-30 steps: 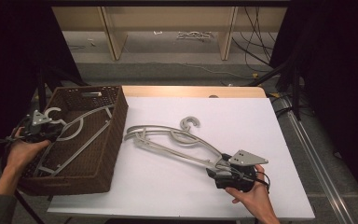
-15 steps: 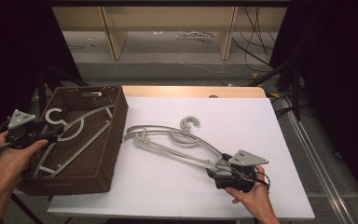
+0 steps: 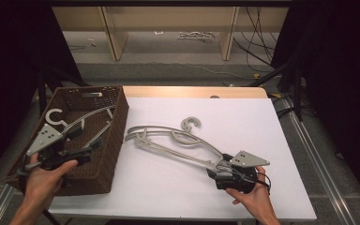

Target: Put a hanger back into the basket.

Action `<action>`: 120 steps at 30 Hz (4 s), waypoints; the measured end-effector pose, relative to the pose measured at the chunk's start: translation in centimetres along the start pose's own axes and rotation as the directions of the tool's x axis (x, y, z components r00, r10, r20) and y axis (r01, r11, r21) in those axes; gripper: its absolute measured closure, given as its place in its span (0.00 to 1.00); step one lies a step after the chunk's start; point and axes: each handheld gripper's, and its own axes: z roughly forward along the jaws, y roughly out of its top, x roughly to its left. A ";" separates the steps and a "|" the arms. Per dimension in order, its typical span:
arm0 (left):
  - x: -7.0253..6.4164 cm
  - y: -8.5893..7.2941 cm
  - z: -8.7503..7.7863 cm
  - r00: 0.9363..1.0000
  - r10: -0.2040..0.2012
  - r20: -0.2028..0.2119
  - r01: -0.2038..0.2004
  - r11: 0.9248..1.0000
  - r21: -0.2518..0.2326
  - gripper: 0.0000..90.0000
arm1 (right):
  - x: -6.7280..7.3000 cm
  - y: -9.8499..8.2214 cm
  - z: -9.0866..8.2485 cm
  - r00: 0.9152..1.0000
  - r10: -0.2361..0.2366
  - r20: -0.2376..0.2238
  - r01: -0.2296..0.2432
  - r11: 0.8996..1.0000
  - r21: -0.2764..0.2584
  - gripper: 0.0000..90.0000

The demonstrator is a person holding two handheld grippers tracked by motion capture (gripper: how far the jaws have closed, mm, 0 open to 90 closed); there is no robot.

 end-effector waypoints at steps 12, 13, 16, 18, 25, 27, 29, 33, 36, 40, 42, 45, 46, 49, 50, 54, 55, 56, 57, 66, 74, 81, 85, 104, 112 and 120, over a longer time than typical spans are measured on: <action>-5.3 -2.1 3.0 0.985 0.023 0.173 -0.012 0.998 -0.068 0.18 | 0.0 0.0 0.1 1.000 0.015 0.001 -0.015 1.000 -0.011 0.19; -5.6 -2.4 3.2 0.982 0.019 0.189 -0.006 0.998 -0.065 0.18 | 0.0 0.0 0.1 1.000 0.016 0.003 -0.016 1.000 -0.011 0.19; -6.4 -3.2 3.6 0.978 0.028 0.207 -0.020 0.999 -0.038 0.18 | 0.0 0.1 0.2 1.000 0.013 -0.011 -0.013 1.000 -0.016 0.19; -6.8 -3.5 3.8 0.976 0.042 0.212 -0.034 0.999 -0.042 0.18 | 0.0 0.1 0.2 1.000 0.017 -0.010 -0.017 1.000 -0.019 0.19; -8.5 -6.5 4.7 0.971 0.111 0.213 -0.106 0.994 -0.034 0.18 | 0.2 0.0 0.1 1.000 0.008 -0.013 -0.008 1.000 -0.016 0.19; -8.8 -7.1 4.9 0.970 0.092 0.226 -0.092 0.996 -0.011 0.18 | 0.3 -0.1 0.0 1.000 0.006 -0.009 -0.006 1.000 -0.016 0.19; -9.3 -7.6 5.2 0.968 0.083 0.239 -0.086 0.996 0.005 0.18 | 0.3 -0.1 -0.1 1.000 0.001 -0.006 -0.002 1.000 -0.017 0.19; -9.4 -7.6 5.3 0.965 0.085 0.249 -0.090 0.996 0.010 0.18 | 0.3 -0.1 -0.1 1.000 -0.007 -0.006 0.006 1.000 -0.018 0.19; -9.2 -7.5 5.3 0.968 0.071 0.240 -0.075 0.997 0.007 0.18 | 0.3 -0.2 0.0 1.000 -0.010 -0.005 0.010 1.000 -0.009 0.19; -9.3 -7.7 5.3 0.968 0.082 0.238 -0.087 0.996 0.011 0.18 | 0.2 -0.1 0.0 1.000 0.002 0.006 -0.002 1.000 -0.009 0.19; -9.3 -7.7 5.2 0.966 0.099 0.240 -0.104 0.995 0.009 0.18 | 0.0 0.0 0.3 1.000 0.002 0.021 -0.002 1.000 -0.005 0.19; -9.3 -7.8 5.3 0.966 0.097 0.238 -0.104 0.994 0.016 0.18 | -0.5 0.2 0.8 1.000 0.003 0.027 -0.003 1.000 0.005 0.19; -9.3 -7.8 5.4 0.966 0.096 0.241 -0.104 0.994 0.017 0.18 | -0.8 0.4 1.2 0.999 0.004 0.035 -0.005 1.000 0.009 0.18; -9.3 -8.0 5.6 0.966 0.086 0.244 -0.100 0.994 0.042 0.18 | -1.7 0.8 2.5 0.998 0.022 0.056 -0.025 0.999 0.047 0.19; -9.4 -8.0 5.7 0.965 0.091 0.246 -0.105 0.993 0.046 0.18 | -1.9 0.9 2.8 0.998 0.023 0.055 -0.026 0.998 0.055 0.19; -9.5 -8.1 5.8 0.960 0.105 0.259 -0.122 0.991 0.049 0.18 | -2.8 1.8 4.0 0.997 0.013 0.070 -0.019 0.995 0.093 0.24; -9.6 -8.1 5.8 0.961 0.107 0.256 -0.126 0.990 0.059 0.18 | -3.0 2.0 4.2 0.997 0.012 0.076 -0.020 0.995 0.096 0.26; -9.6 -8.1 5.8 0.961 0.108 0.256 -0.128 0.990 0.060 0.18 | -3.4 2.4 4.6 0.997 0.011 0.074 -0.019 0.993 0.115 0.28; -9.5 -8.1 5.8 0.959 0.111 0.260 -0.131 0.990 0.059 0.18 | -3.6 2.7 4.9 0.997 0.014 0.077 -0.024 0.991 0.129 0.29; -9.5 -8.1 5.8 0.959 0.109 0.263 -0.129 0.990 0.060 0.18 | -4.9 5.1 8.6 0.990 -0.107 0.091 0.073 0.945 0.319 0.46; -9.4 -8.1 5.9 0.956 0.122 0.266 -0.144 0.988 0.064 0.18 | -5.8 6.1 10.7 0.991 -0.123 0.050 0.092 0.909 0.407 0.54; -9.6 -8.1 5.8 0.957 0.127 0.261 -0.148 0.987 0.063 0.19 | -5.7 6.1 12.2 0.983 -0.180 0.027 0.145 0.864 0.482 0.65; -9.6 -8.1 5.8 0.956 0.125 0.265 -0.147 0.987 0.065 0.19 | -5.7 6.2 12.9 0.984 -0.175 0.020 0.142 0.856 0.498 0.69; -9.7 -8.2 5.9 0.951 0.140 0.277 -0.164 0.984 0.065 0.20 | -5.8 6.5 13.3 0.971 -0.235 -0.032 0.217 0.824 0.523 0.91; -9.6 -8.1 5.8 0.952 0.143 0.271 -0.165 0.984 0.064 0.20 | -5.1 7.4 12.5 0.958 -0.284 -0.034 0.261 0.822 0.506 0.91; -9.5 -8.0 5.8 0.953 0.143 0.267 -0.165 0.984 0.065 0.20 | -4.4 8.0 11.6 0.958 -0.285 -0.028 0.266 0.848 0.458 0.91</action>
